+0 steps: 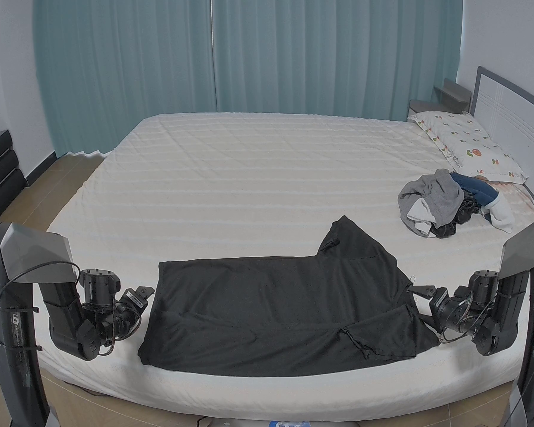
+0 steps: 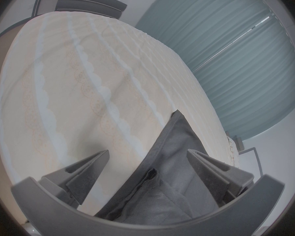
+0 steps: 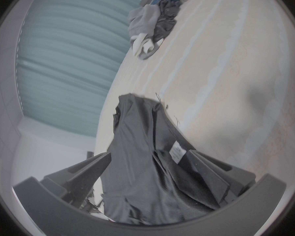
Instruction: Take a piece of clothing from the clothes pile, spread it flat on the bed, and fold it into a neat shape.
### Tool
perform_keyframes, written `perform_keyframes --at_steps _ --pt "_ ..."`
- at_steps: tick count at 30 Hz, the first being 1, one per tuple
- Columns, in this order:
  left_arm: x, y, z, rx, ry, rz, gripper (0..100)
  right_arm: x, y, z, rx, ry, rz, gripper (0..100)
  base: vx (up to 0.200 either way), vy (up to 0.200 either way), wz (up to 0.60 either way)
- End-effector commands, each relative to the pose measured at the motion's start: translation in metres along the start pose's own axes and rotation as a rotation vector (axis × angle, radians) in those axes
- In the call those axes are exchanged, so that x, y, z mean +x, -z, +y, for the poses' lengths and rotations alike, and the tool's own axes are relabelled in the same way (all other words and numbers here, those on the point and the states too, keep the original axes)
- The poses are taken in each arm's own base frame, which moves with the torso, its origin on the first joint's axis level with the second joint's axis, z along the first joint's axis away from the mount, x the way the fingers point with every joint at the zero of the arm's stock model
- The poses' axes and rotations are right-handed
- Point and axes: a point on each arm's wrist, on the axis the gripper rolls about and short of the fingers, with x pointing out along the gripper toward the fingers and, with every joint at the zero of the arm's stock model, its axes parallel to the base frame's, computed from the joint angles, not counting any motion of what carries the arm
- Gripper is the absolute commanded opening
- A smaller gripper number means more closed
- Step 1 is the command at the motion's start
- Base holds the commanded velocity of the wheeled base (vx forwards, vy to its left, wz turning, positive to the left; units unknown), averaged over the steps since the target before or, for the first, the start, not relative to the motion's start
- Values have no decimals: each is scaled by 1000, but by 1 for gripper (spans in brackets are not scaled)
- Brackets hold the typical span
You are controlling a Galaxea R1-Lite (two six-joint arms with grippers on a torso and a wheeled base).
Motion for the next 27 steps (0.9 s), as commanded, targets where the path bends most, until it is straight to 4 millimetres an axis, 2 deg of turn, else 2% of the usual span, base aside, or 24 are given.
perform_keyframes --at_steps 1,2,7,13,27 --pt "-2 -4 -4 -42 27 -15 100 -11 -25 13 65 -62 -94 100 0 0 0" --pt "-3 -3 -4 -48 28 -14 100 -14 -30 12 94 -67 -111 100 0 0 0" --pt "-4 -3 -5 -47 32 -15 100 -14 -29 12 97 -67 -107 100 0 0 0" --pt "-4 -3 -5 -46 33 -14 100 -14 -28 11 96 -64 -103 100 0 -200 0" --pt "-3 -4 -7 -49 39 -18 100 -14 -27 11 93 -60 -98 100 0 0 0"
